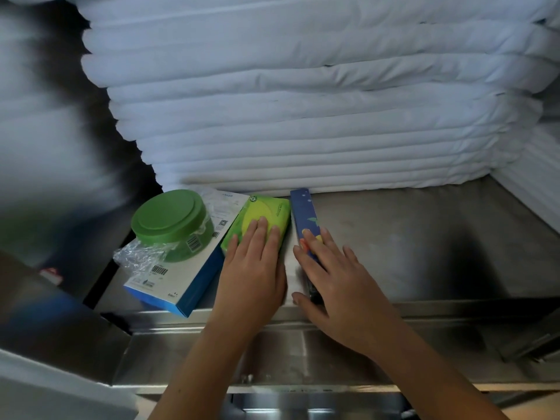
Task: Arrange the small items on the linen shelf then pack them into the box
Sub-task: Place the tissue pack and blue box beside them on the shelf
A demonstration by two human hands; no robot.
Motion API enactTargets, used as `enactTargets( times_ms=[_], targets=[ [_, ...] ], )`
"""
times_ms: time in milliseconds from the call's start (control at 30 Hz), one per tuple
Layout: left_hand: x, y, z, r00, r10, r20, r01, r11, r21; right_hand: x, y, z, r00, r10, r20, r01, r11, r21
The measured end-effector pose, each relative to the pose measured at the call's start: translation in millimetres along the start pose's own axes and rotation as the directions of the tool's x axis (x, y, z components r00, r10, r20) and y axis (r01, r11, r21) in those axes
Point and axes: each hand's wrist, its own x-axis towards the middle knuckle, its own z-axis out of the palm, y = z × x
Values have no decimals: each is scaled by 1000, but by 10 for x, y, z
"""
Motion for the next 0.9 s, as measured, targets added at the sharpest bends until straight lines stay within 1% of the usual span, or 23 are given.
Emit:
enactTargets(
  times_ms=[167,300,500,600,667,700,733,800,900],
  targets=[
    [-55,84,-25,1000,20,8,-20,1000,21,-95,-45,-8,992,92,-88,-97,994,-57],
    [-134,194,-60,999,51,16,-52,998,41,-182,-60,-14,970,196,-143,-211,973,-97],
    [-265,323,-93,997,81,6,-81,994,69,-231,-201,26,913,356,-201,-367,930,-23],
    [-318,336,-117,996,87,5,-87,994,69,-234,-296,50,892,397,-216,-409,912,-15],
    [-353,328,-128,995,103,-10,-102,993,53,-249,-318,46,904,381,-197,-387,922,7],
    [-368,316,-133,993,114,-19,-113,993,36,-264,-304,35,921,342,-184,-345,938,19],
    [-378,297,-142,992,123,-29,-123,992,12,-284,-270,14,944,283,-172,-284,959,16],
    [-376,228,-174,989,138,-44,-140,990,-31,-329,-150,-52,984,129,-121,-136,989,-52],
    [-337,90,-216,981,193,-17,-193,981,-3,-368,95,-172,998,-56,-22,53,990,-130]
  ],
)
